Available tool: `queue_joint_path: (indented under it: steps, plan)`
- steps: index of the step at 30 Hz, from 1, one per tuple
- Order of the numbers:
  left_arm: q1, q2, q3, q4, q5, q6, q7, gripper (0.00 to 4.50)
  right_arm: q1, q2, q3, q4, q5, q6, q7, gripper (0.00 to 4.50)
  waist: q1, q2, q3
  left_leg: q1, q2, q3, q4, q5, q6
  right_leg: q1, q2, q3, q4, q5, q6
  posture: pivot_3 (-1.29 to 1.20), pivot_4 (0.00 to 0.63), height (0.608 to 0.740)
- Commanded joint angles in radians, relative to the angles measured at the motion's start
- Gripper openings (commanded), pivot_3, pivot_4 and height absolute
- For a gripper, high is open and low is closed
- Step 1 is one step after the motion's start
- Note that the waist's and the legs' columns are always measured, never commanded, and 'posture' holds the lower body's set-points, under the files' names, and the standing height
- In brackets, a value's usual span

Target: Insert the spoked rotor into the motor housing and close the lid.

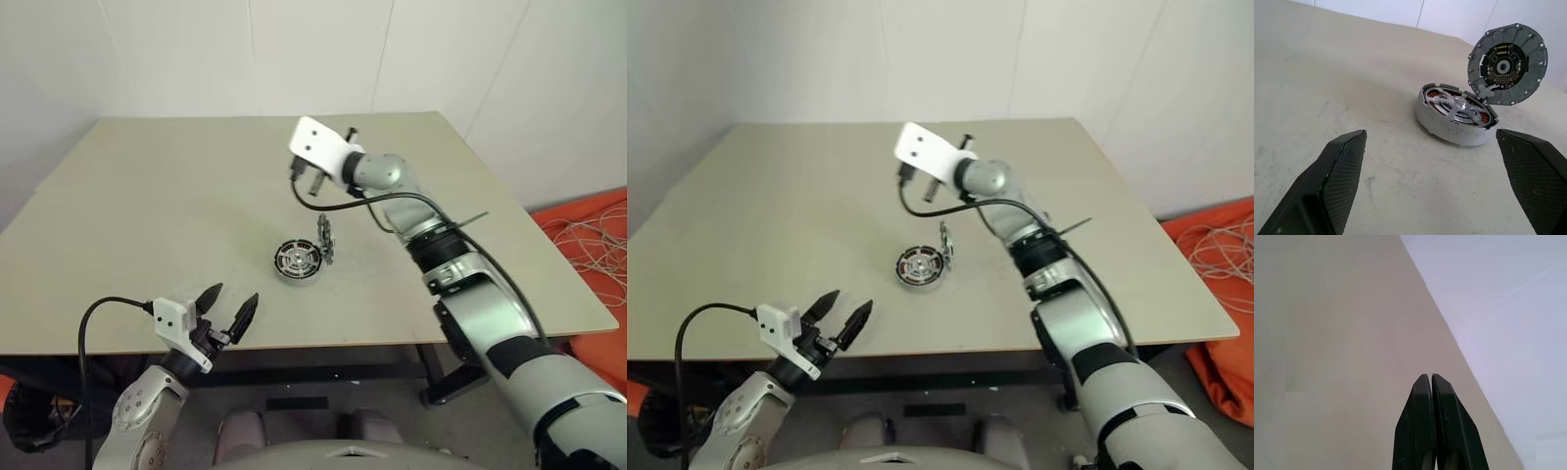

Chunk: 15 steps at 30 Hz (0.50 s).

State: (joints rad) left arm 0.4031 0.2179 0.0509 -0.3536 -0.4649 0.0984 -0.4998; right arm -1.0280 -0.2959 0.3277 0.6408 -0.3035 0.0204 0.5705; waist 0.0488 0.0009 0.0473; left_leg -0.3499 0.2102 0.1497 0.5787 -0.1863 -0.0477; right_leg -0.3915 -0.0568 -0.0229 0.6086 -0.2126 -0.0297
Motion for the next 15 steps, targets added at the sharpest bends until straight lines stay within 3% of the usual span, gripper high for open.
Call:
queue_joint_path:
  steps: [1,4,8,15]
  plan:
    - [-0.016,0.009,0.015,-0.021,-0.015,-0.003,-0.011,4.50,-0.011,-0.085,0.039,0.032,-0.068,-0.077,0.022,0.05,-0.003,0.001,0.000,0.000,0.000,0.000,0.000,0.000,0.000,0.000,0.000,0.000,0.000,0.000,0.000,0.00,0.000,0.740]
    - [-0.013,0.012,0.019,-0.008,-0.018,-0.011,-0.023,4.50,0.041,-0.184,0.093,0.007,-0.091,-0.143,0.168,0.05,-0.006,0.001,0.000,-0.002,0.000,0.000,-0.001,0.000,0.000,-0.002,0.000,0.000,-0.001,0.003,-0.007,0.00,0.000,0.740]
    - [-0.009,0.009,0.019,0.007,-0.014,-0.024,-0.038,4.50,0.138,-0.244,0.066,-0.129,0.040,-0.104,0.423,0.05,-0.009,0.001,0.001,-0.003,0.001,0.001,-0.001,-0.002,0.003,-0.003,0.000,0.000,-0.001,0.002,-0.009,0.00,0.000,0.740]
    - [-0.002,0.007,0.019,0.025,-0.007,-0.043,-0.056,4.50,0.238,-0.215,-0.012,-0.265,0.168,0.062,0.492,0.05,-0.005,0.002,0.002,0.000,0.002,0.003,0.001,-0.002,0.003,-0.001,0.000,0.000,0.001,0.002,-0.008,0.00,0.000,0.740]
